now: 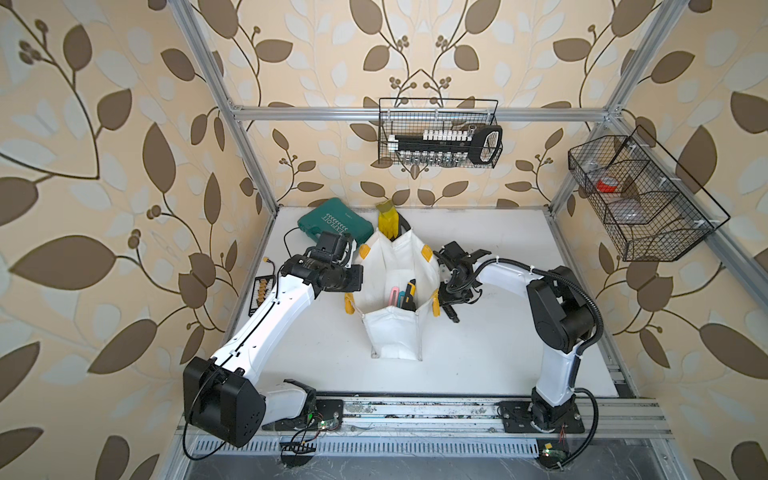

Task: Place the art knife into the pouch
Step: Pick up the utility knife at the center of the board.

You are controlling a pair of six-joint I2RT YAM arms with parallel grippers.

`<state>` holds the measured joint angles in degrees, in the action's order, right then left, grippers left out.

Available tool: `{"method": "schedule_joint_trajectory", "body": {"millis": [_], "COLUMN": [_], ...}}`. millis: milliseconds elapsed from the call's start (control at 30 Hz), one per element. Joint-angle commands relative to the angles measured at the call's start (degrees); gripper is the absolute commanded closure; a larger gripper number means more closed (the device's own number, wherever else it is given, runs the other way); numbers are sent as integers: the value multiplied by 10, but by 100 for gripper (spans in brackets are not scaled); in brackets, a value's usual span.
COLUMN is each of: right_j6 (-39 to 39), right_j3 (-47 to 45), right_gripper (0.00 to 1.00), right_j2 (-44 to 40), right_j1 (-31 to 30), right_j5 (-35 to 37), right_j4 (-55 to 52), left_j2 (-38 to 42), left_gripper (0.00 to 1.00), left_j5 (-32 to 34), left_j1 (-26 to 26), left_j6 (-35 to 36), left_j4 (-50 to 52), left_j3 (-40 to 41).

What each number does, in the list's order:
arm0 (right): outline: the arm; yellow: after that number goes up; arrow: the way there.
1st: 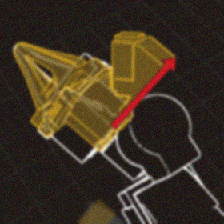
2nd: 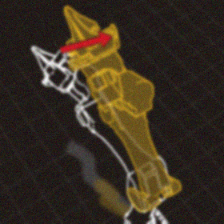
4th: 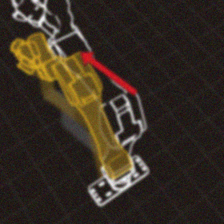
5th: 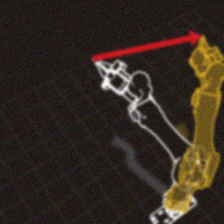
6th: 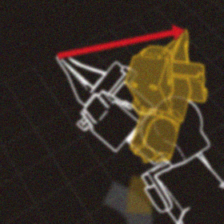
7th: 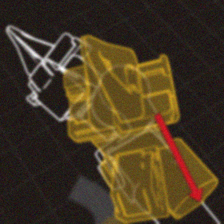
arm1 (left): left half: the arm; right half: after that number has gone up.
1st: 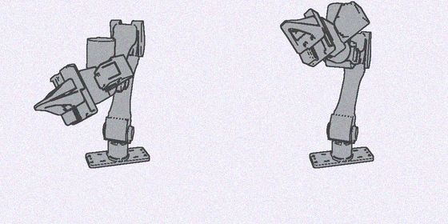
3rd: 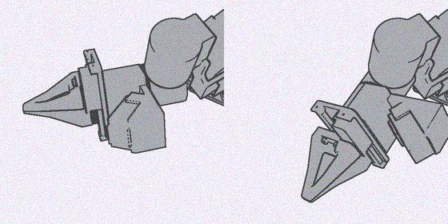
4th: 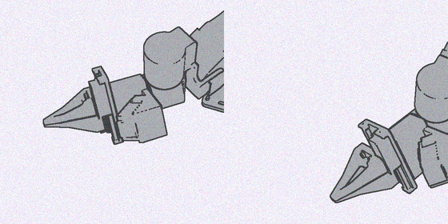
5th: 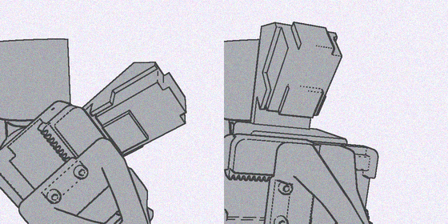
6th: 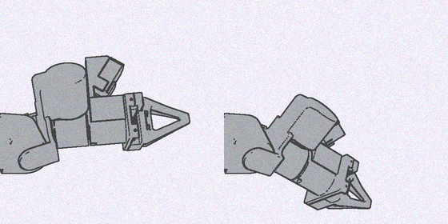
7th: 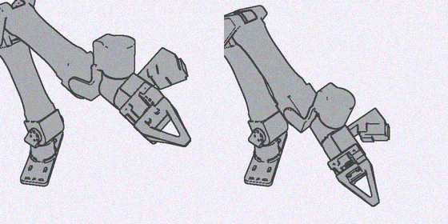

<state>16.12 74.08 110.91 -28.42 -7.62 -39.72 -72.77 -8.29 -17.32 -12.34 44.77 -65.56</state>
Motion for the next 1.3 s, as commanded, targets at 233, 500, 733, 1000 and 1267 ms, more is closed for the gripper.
{"method": "schedule_joint_trajectory", "body": {"millis": [233, 500, 733, 1000, 1267], "right_j6": [22, 36, 42, 39, 25], "right_j3": [16, 24, 22, 21, -1], "right_gripper": [73, 65, 61, 80, 81], "right_j2": [43, 45, 60, 52, -34], "right_j1": [-20, -35, -42, -42, -10], "right_j5": [44, 101, 85, 85, 83], "right_j4": [-10, -43, -39, -42, -64], "left_j2": [-3, -4, -3, -4, -2], "left_gripper": [100, 100, 100, 100, 100], "left_j5": [13, 11, 10, 10, 11], "left_j1": [-7, -7, -8, -8, -8], "left_j6": [8, 8, 9, 9, 9], "left_j4": [1, 1, 1, 1, 1], "left_j3": [-6, -6, -5, -6, -6]}}
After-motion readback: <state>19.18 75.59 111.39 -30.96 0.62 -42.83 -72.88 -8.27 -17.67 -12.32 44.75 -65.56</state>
